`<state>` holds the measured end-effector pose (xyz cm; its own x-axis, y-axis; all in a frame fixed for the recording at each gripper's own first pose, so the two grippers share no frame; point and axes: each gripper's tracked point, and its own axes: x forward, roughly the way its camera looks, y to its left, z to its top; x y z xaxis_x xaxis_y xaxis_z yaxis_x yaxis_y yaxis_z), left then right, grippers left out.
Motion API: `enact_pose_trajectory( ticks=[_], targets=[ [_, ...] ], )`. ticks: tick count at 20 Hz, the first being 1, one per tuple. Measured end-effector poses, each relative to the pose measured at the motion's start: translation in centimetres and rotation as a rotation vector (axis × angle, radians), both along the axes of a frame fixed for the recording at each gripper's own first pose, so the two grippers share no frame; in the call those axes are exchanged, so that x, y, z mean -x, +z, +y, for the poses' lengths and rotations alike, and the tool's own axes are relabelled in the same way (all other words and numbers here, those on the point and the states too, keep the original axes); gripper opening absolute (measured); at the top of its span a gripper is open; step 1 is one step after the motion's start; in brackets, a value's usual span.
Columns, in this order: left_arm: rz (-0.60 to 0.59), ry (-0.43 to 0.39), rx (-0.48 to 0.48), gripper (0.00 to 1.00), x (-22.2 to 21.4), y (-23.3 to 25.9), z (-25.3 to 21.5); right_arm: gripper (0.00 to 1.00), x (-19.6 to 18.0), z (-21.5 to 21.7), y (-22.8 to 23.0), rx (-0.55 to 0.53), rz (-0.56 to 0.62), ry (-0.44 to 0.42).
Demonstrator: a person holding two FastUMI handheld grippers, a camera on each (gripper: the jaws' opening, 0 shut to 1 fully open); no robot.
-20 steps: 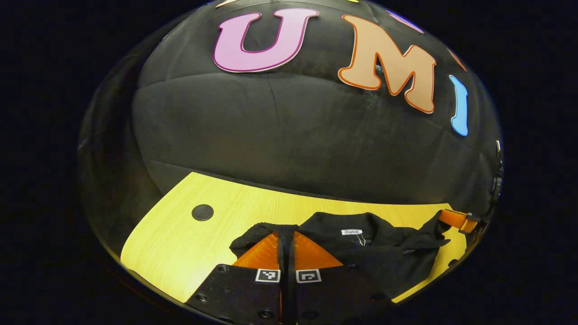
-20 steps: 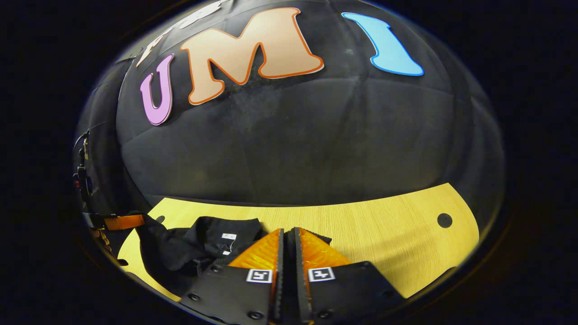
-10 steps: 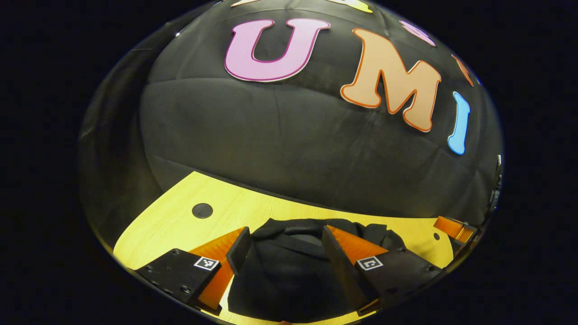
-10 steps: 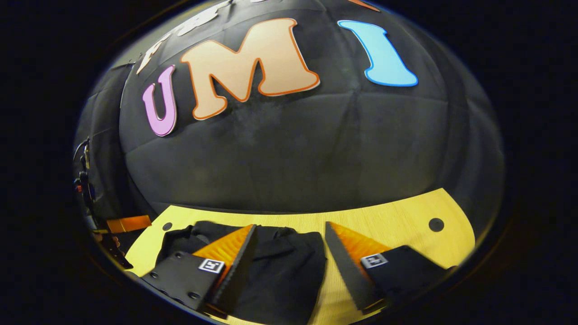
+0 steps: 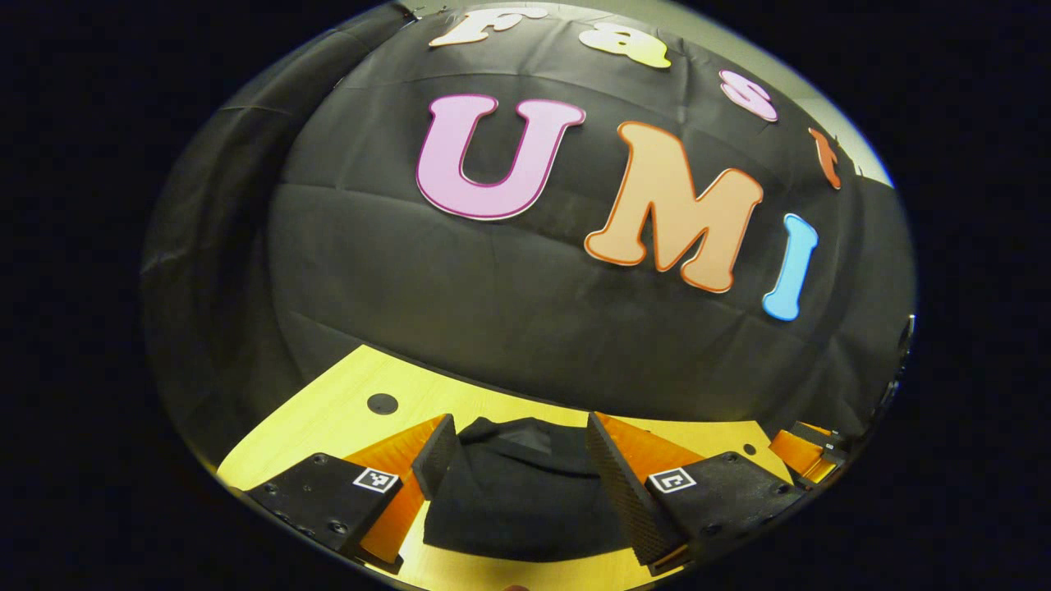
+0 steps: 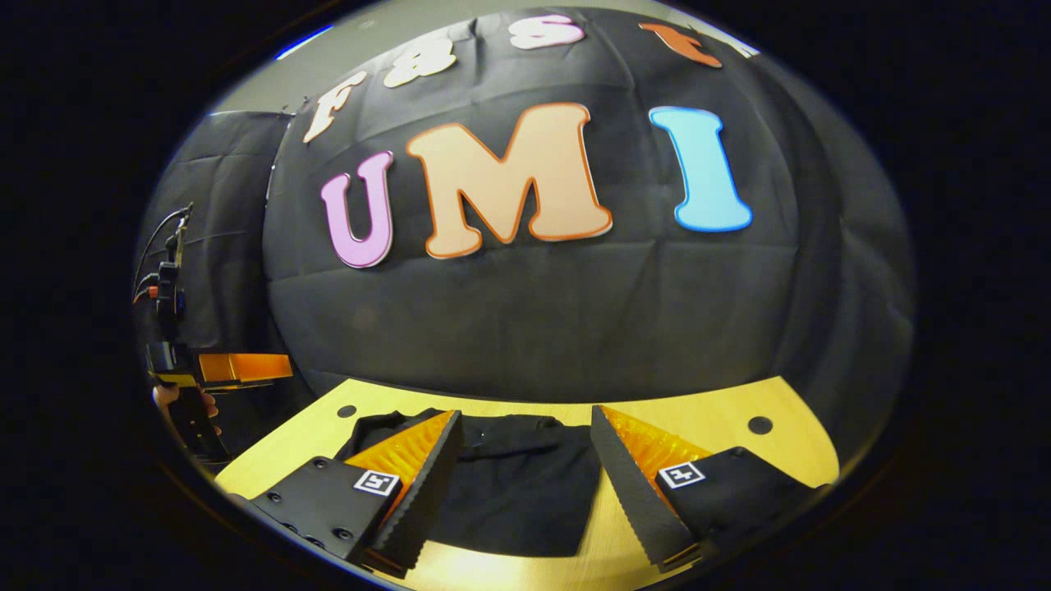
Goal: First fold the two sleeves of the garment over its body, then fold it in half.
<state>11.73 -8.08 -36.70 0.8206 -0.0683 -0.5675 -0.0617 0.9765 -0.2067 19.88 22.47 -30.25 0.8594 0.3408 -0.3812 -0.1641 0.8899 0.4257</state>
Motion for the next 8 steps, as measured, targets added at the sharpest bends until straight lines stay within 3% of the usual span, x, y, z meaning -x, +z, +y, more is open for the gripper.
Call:
enact_pose_trajectory(
  ticks=[5, 8],
  targets=[
    [-0.142, 0.04, -0.025, 0.92, 3.1, 6.7, 0.7, 0.98, 6.3, -0.5, 4.5, -0.039, -0.062, -0.049],
    [-0.143, 0.044, -0.029, 0.92, 6.9, 7.9, 0.6, 0.95, 10.1, -0.4, 5.5, -0.079, -0.057, -0.084]
  ],
)
